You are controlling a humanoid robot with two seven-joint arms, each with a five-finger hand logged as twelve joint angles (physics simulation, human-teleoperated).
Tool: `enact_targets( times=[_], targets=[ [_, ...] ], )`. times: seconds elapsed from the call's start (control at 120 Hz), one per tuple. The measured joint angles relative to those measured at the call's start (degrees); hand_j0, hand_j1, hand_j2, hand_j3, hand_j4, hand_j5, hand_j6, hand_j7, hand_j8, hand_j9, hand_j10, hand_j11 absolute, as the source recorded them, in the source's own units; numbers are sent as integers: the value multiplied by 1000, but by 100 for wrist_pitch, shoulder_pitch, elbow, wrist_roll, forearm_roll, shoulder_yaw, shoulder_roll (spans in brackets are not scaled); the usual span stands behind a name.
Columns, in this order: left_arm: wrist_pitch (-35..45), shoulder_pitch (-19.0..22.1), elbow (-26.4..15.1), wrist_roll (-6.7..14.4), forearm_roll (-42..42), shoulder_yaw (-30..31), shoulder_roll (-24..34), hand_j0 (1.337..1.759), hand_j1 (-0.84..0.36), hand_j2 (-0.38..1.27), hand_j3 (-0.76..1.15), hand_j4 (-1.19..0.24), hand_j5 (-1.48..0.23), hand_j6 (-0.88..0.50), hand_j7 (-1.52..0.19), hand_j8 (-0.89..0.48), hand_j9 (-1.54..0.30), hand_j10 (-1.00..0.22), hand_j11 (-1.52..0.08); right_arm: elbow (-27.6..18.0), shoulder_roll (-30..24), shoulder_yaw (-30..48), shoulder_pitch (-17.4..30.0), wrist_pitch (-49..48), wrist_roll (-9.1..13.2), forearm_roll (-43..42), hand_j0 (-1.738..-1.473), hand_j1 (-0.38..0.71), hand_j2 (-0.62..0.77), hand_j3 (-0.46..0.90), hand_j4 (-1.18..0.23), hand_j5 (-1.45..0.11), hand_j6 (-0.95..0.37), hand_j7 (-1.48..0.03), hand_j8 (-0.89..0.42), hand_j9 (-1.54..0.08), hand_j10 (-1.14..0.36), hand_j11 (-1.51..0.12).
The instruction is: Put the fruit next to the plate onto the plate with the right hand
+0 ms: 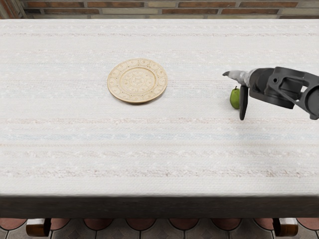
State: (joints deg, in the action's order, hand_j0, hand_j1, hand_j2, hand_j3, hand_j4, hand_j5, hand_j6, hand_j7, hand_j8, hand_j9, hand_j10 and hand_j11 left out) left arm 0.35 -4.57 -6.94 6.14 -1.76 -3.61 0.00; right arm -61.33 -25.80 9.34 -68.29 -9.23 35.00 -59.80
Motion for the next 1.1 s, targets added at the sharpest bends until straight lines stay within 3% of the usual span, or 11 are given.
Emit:
enact_targets(
  times=[0.2, 0.383, 1.1],
  targets=[
    [0, 0, 0, 0, 0, 0, 0, 1658, 330, 3, 0, -16, -21, -17, -21, -16, -21, -16, -21, -46, -80, -9, 152, 252, 0, -91, -1658, -244, -16, 0, -92, -115, -94, -115, -92, -115, -91, -115],
    [0, 0, 0, -1, 0, 0, 0, 1658, 330, 3, 0, -16, -21, -17, -21, -16, -21, -16, -21, 314, -75, -12, 54, 199, 0, -293, -1658, -171, -28, 0, -153, -195, -155, -194, -154, -194, -152, -194],
    [0, 0, 0, 0, 0, 0, 0, 1658, 330, 3, 0, -16, -21, -17, -21, -16, -21, -16, -21, 526, 452, -141, -31, -7, 0, -380, -1658, -55, -47, 0, -249, -320, -251, -320, -250, -320, -249, -320]
  ],
)
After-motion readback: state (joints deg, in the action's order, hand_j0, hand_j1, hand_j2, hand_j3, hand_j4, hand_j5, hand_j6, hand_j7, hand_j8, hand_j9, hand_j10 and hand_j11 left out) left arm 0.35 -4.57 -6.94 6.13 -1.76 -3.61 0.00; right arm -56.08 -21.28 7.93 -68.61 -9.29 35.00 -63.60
